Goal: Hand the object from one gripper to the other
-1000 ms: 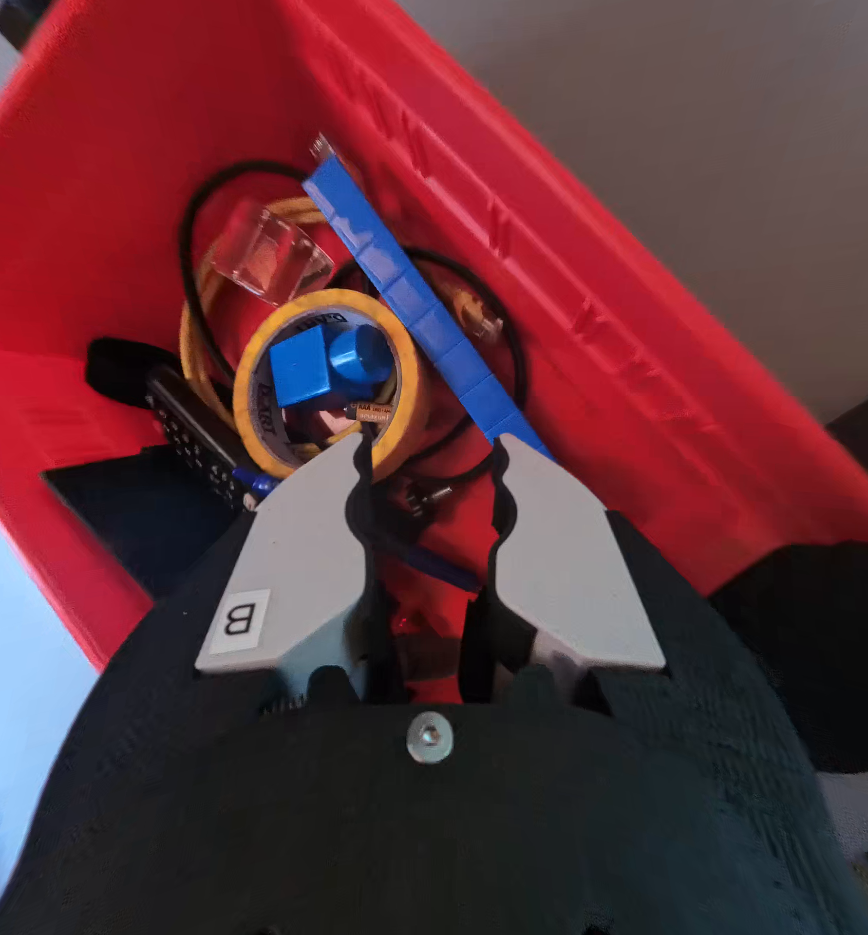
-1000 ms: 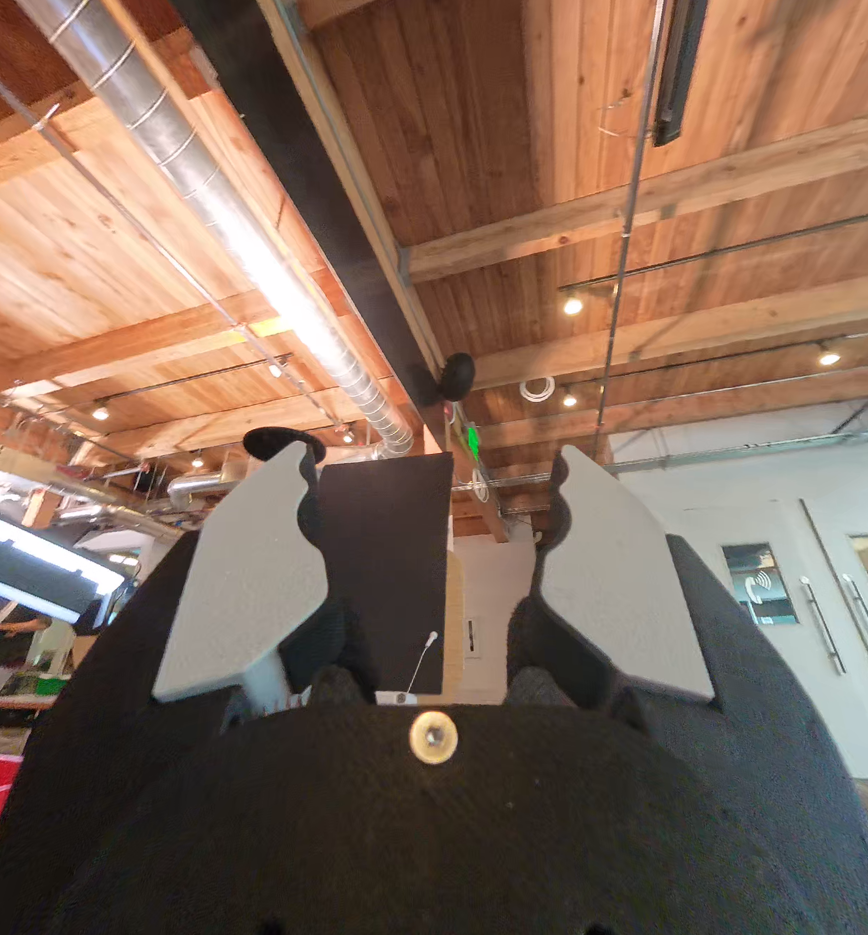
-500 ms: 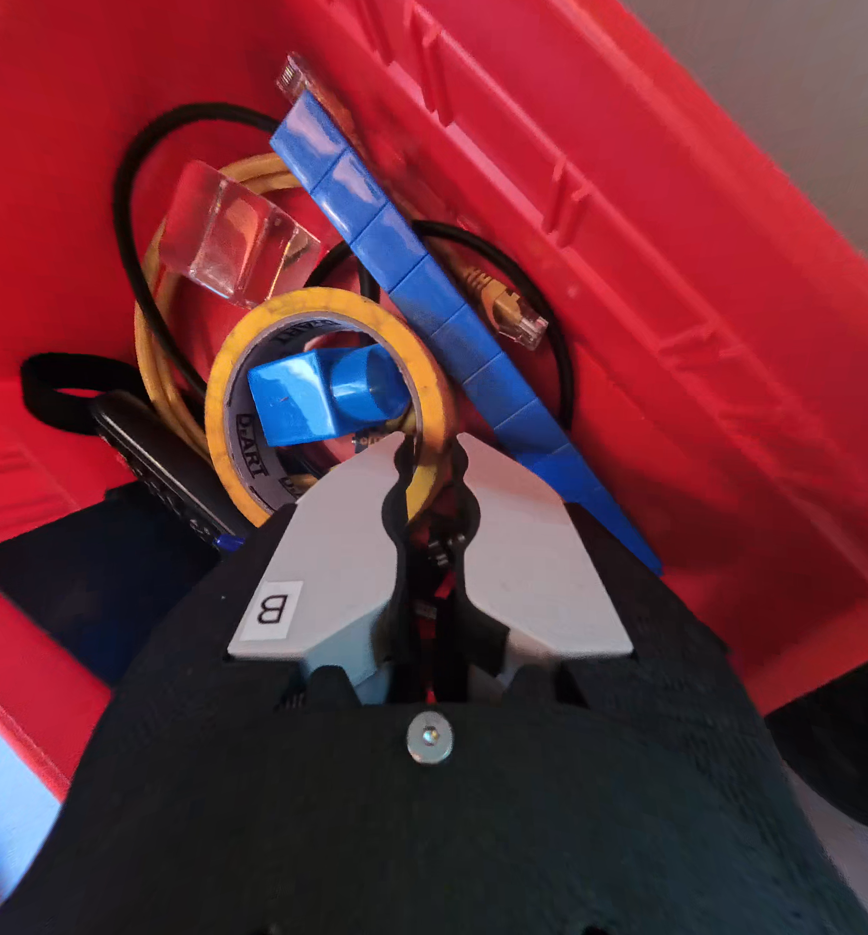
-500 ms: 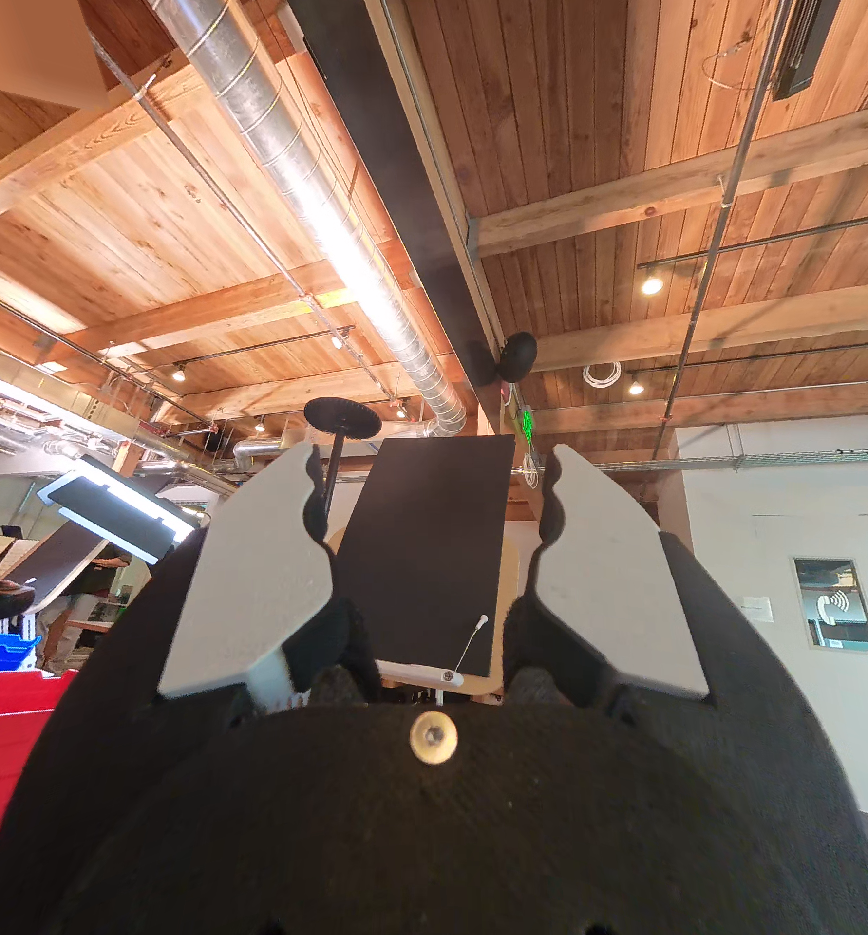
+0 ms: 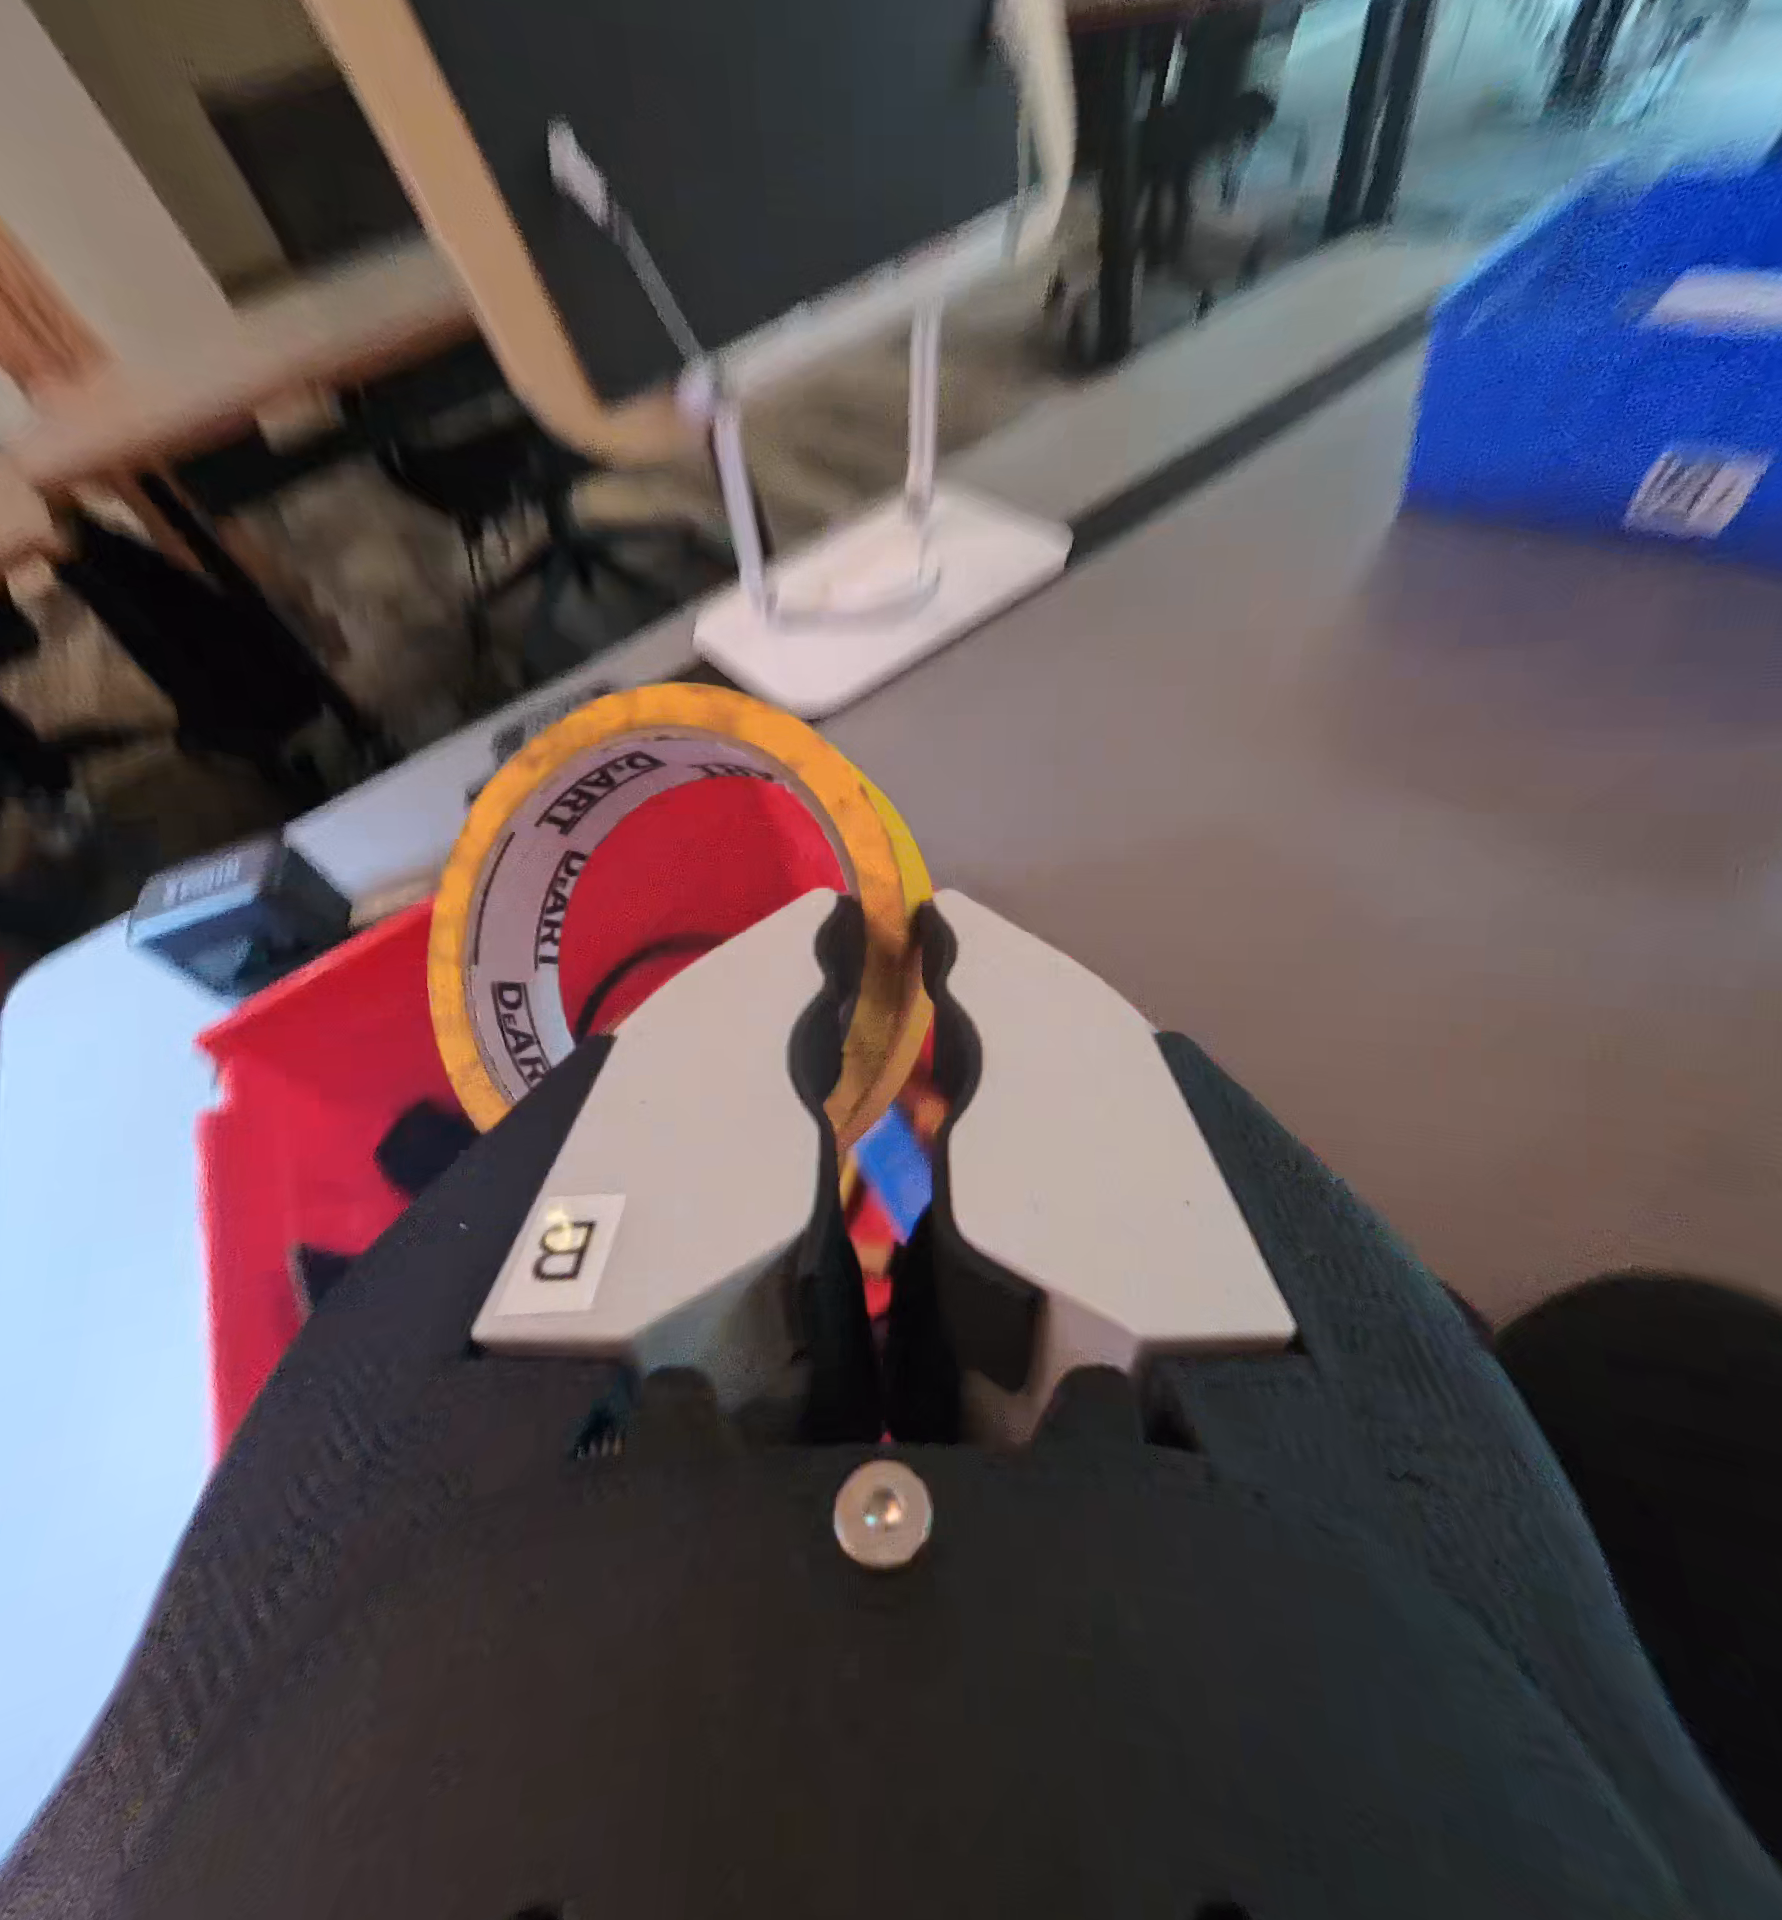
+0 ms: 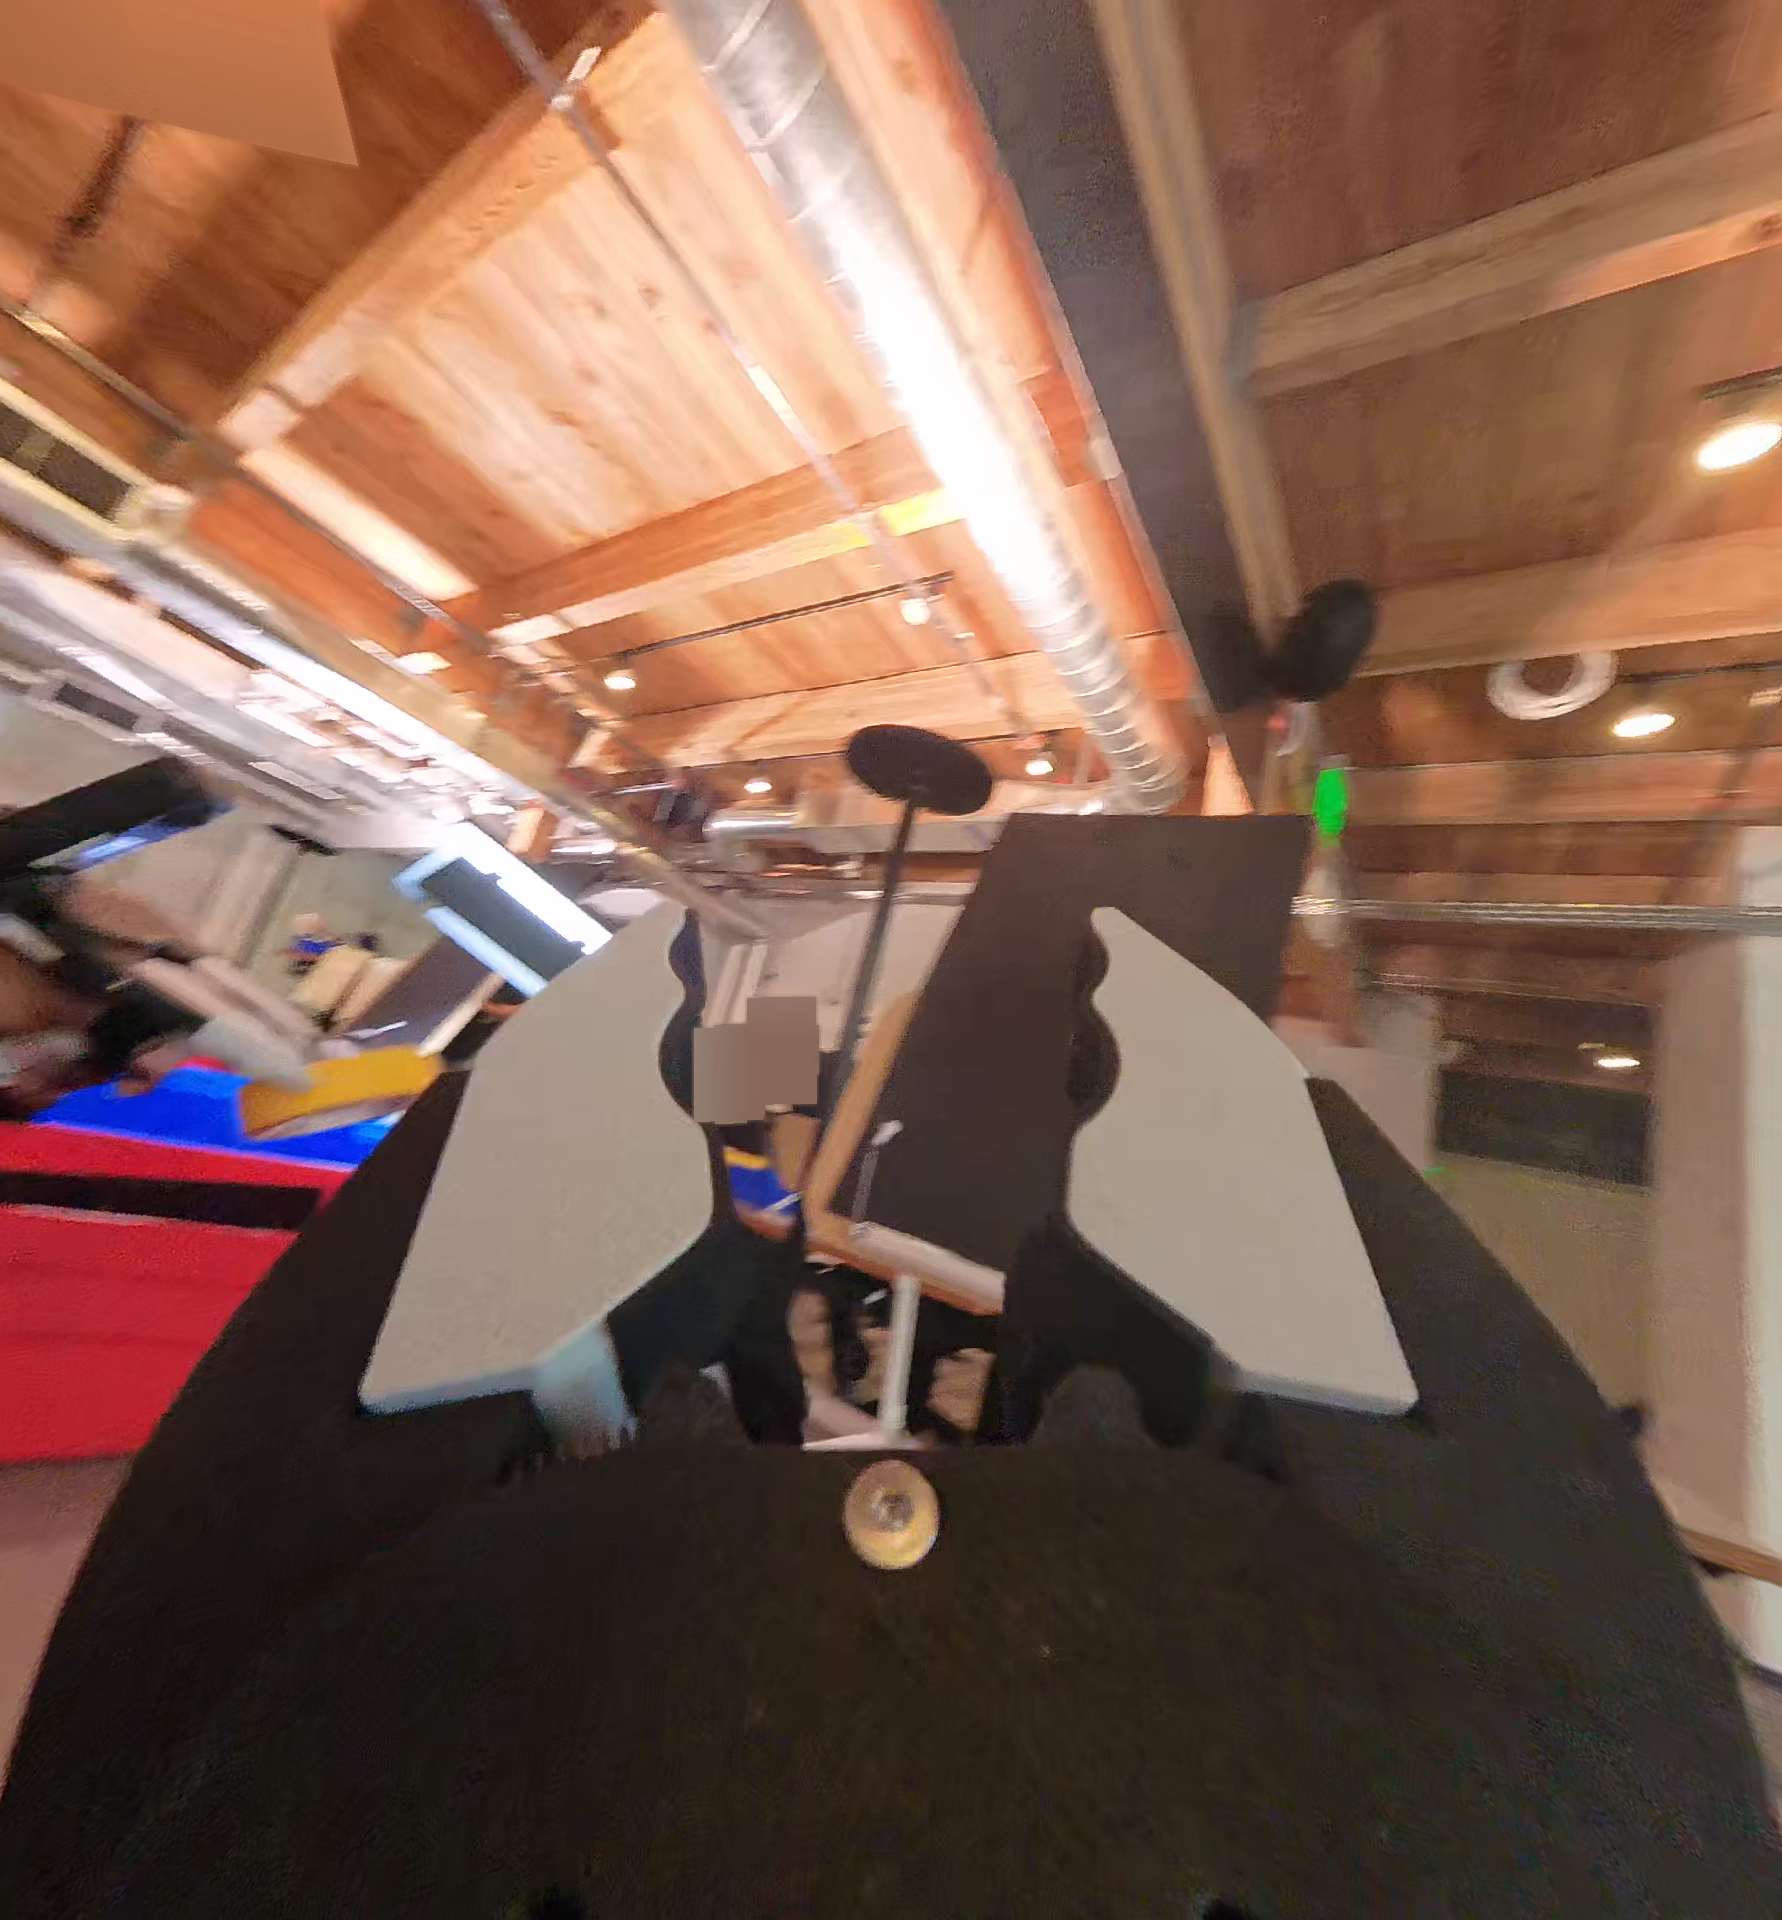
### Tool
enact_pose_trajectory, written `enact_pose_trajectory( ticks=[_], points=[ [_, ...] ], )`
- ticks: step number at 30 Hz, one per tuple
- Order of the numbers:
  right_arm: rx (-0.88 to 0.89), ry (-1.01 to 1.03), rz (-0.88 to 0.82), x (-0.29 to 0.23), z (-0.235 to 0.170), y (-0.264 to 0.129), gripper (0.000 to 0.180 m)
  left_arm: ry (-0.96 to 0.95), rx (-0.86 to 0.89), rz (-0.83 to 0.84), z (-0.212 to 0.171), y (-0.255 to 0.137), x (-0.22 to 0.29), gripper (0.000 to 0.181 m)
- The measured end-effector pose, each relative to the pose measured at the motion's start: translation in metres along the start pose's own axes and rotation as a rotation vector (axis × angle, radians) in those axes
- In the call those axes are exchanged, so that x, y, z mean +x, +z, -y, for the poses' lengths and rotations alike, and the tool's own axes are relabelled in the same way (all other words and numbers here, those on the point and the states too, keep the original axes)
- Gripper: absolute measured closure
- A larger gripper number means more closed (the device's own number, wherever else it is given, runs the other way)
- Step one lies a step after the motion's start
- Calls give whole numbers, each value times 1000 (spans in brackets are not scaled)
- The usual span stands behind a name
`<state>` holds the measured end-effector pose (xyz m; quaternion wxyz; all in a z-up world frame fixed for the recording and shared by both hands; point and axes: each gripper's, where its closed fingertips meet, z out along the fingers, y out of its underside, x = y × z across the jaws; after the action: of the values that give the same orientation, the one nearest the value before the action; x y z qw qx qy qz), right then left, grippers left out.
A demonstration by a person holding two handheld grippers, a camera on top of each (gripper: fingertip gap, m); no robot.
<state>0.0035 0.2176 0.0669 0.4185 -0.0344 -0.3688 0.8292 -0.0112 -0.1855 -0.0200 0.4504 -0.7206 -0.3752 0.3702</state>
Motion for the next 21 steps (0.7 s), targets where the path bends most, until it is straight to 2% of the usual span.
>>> enact_pose_trajectory(
  ticks=[1, 6, 10, 12, 15, 21],
  points=[
    [-17, 32, 53, -11, -5, 2, 113, -9, 88, -15, 14, -3, 12, 169],
    [-207, 273, 382, -89, -46, 6, 122, -45, 489, -173, 78, -18, 100, 170],
    [-360, 712, 660, -158, -63, -5, 111, -52, 682, -281, 101, -17, 172, 170],
    [-359, 912, 668, -167, -60, -2, 111, -59, 722, -342, 101, -10, 202, 170],
    [-364, 1116, 638, -163, -61, 2, 122, -46, 706, -423, 91, 7, 237, 170],
    [-440, 1276, 683, -169, -64, -2, 129, -23, 688, -534, 64, 24, 269, 170]
  ],
)
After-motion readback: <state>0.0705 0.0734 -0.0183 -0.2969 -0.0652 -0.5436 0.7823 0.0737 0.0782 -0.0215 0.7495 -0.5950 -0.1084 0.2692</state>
